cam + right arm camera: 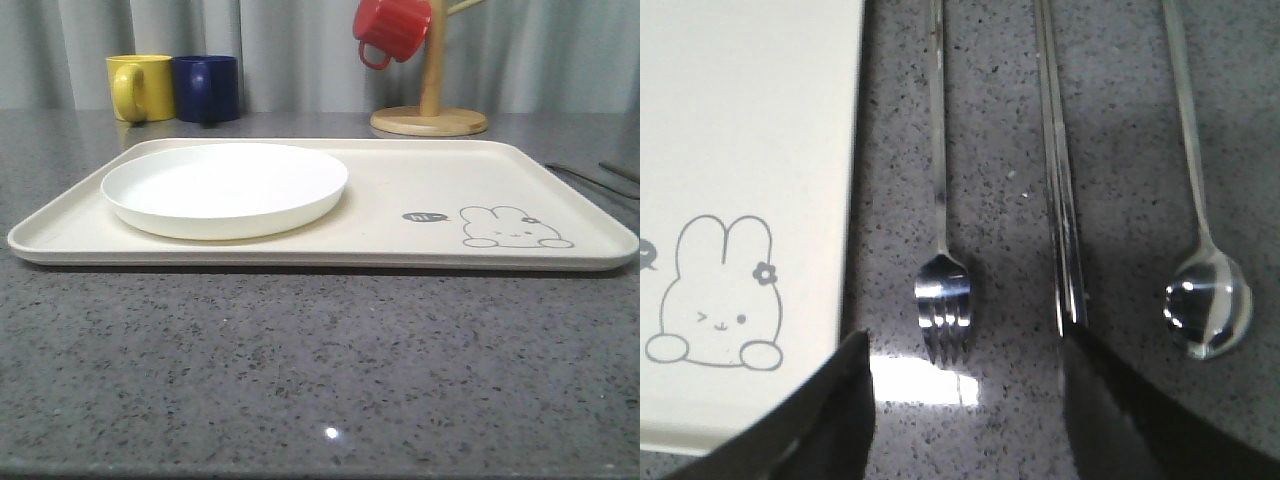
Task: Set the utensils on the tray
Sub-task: 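Reach the right gripper down and grasp the silver fork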
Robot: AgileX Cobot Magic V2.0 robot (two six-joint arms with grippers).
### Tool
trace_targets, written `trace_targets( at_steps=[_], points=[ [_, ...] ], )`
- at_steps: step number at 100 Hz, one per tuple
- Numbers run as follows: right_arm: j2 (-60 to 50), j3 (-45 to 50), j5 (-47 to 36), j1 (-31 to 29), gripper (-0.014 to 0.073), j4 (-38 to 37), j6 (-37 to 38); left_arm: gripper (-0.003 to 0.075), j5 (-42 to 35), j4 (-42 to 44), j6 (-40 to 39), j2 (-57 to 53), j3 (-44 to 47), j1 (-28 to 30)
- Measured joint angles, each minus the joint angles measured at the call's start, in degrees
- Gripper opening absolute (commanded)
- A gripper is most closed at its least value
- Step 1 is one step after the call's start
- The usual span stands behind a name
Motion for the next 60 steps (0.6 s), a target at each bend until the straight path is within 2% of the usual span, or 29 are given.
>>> trace_targets(
  at_steps=[32,60],
  points=[
    [16.45,-12.52,5.41,2.29,0.0423,0.37,-2.50,-0.0017,0.00,0.00,0.00,0.00,0.00,0.00],
    [24.69,-16.73,7.73,3.02,0.0423,0.12,-2.85,-0.0017,0.00,0.00,0.00,0.00,0.00,0.00]
  ],
)
